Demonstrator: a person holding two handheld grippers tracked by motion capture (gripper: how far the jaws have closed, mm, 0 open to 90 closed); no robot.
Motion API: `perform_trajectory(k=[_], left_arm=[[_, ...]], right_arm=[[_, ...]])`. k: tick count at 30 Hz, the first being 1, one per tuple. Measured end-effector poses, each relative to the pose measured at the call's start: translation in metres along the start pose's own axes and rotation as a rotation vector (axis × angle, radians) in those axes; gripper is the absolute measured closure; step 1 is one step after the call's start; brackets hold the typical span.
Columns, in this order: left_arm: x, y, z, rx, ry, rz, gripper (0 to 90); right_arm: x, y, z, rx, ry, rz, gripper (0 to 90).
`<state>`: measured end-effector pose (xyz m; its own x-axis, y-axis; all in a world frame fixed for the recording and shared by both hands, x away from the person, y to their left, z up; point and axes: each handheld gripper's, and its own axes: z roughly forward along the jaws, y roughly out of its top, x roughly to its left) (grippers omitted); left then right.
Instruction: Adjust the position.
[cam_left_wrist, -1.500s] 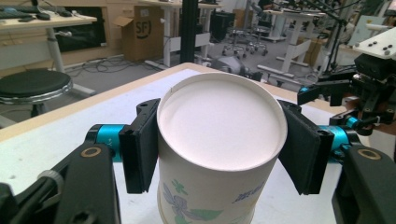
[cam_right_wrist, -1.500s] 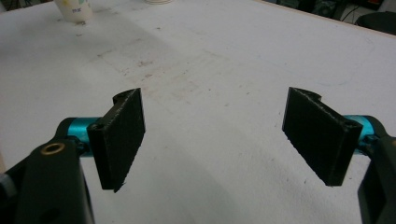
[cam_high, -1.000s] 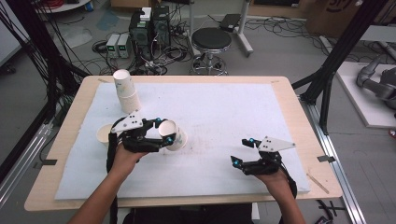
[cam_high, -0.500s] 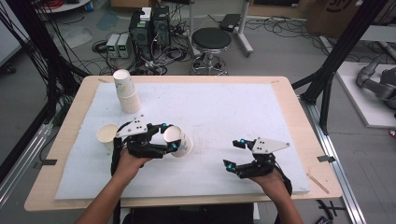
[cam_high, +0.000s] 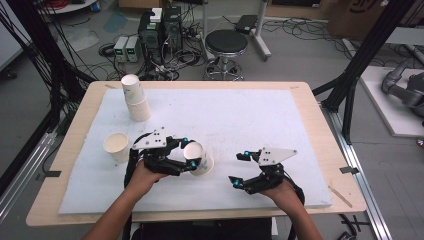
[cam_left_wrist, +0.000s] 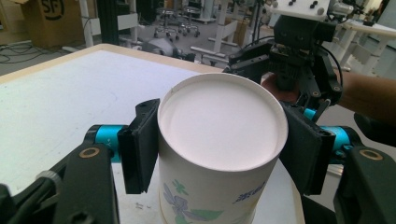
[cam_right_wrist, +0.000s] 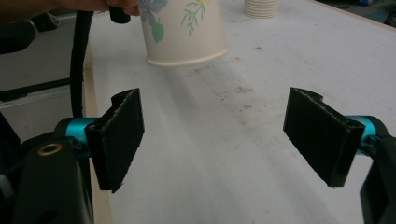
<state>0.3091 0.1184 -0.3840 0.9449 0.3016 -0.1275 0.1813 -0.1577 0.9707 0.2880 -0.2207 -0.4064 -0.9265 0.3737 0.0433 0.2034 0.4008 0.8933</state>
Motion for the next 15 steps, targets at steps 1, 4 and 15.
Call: perform_trajectory(k=[1, 4, 15], left_arm=[[0.000, 0.000, 0.001, 0.000, -0.005, 0.002, 35.3], [-0.002, 0.001, 0.002, 0.004, -0.014, 0.008, 35.4], [-0.010, 0.006, 0.012, 0.013, -0.080, 0.021, 35.4]], right_arm=[[0.000, 0.001, 0.001, 0.002, 0.003, -0.002, 20.8], [0.000, 0.005, 0.004, 0.003, 0.010, -0.012, 20.8], [0.003, 0.016, 0.022, 0.013, 0.086, -0.045, 20.9]])
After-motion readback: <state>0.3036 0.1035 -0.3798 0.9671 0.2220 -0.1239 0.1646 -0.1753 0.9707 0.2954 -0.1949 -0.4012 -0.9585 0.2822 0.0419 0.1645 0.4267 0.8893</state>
